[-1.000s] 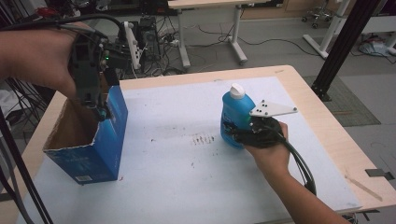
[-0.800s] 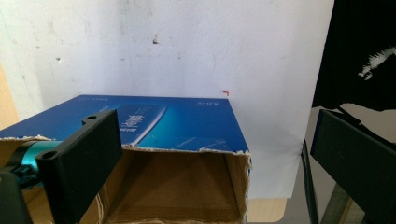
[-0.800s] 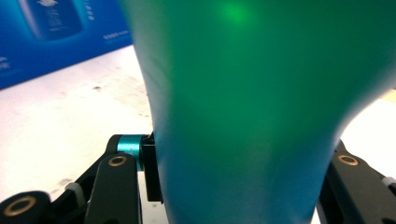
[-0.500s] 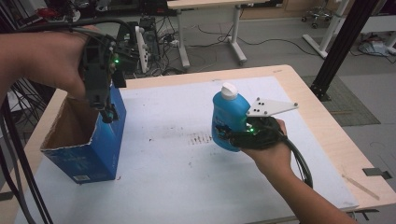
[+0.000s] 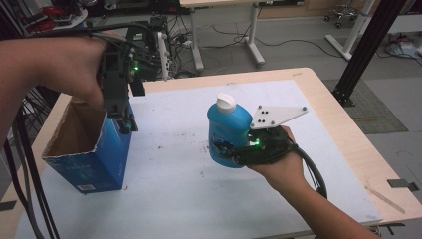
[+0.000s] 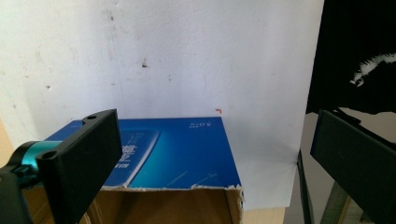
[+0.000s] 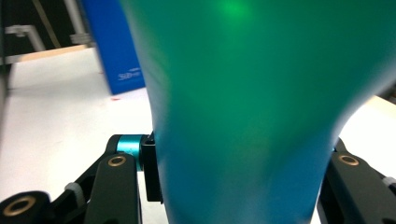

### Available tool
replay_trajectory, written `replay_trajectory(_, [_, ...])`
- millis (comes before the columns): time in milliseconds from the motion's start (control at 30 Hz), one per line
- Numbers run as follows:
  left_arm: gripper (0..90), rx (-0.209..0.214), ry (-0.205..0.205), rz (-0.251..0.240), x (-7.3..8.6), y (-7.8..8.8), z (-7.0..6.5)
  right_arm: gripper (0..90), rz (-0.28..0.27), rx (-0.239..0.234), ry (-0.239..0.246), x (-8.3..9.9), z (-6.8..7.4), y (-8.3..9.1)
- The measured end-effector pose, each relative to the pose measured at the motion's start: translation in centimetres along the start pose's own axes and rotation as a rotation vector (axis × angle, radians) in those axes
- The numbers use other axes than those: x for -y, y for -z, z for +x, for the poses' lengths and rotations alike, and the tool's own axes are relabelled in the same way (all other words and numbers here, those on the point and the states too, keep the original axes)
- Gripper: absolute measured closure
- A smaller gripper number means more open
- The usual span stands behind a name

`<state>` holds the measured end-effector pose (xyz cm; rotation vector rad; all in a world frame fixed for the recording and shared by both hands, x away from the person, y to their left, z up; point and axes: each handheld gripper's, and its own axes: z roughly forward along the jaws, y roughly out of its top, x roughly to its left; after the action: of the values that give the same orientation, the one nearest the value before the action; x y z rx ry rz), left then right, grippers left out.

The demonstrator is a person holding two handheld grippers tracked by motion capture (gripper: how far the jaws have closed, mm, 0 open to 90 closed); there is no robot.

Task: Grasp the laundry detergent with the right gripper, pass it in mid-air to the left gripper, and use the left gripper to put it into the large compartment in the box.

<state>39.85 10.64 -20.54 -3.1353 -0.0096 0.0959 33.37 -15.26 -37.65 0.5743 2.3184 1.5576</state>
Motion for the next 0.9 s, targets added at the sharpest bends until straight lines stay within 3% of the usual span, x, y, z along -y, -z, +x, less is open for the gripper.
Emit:
replay_trajectory(167, [1.9,0.016,-0.008,0.001,-0.6,-0.5,-0.3,45.3,0.004,-0.087,0.021,-0.2,0.5,-0.6])
replay_trajectory(433, [2.0,0.03,-0.031,-0.047,-1.8,-1.7,-1.3,45.3,0.019,-0.213,0.063,-0.6,1.4,-2.0])
replay_trajectory(633, [2.0,0.034,-0.046,-0.077,-2.8,-2.1,-2.3,45.2,0.022,-0.292,0.095,-0.8,1.9,-3.1])
replay_trajectory(900, [2.0,0.045,-0.053,-0.078,-3.9,-2.4,-3.5,45.3,0.025,-0.373,0.129,-1.4,2.8,-4.5])
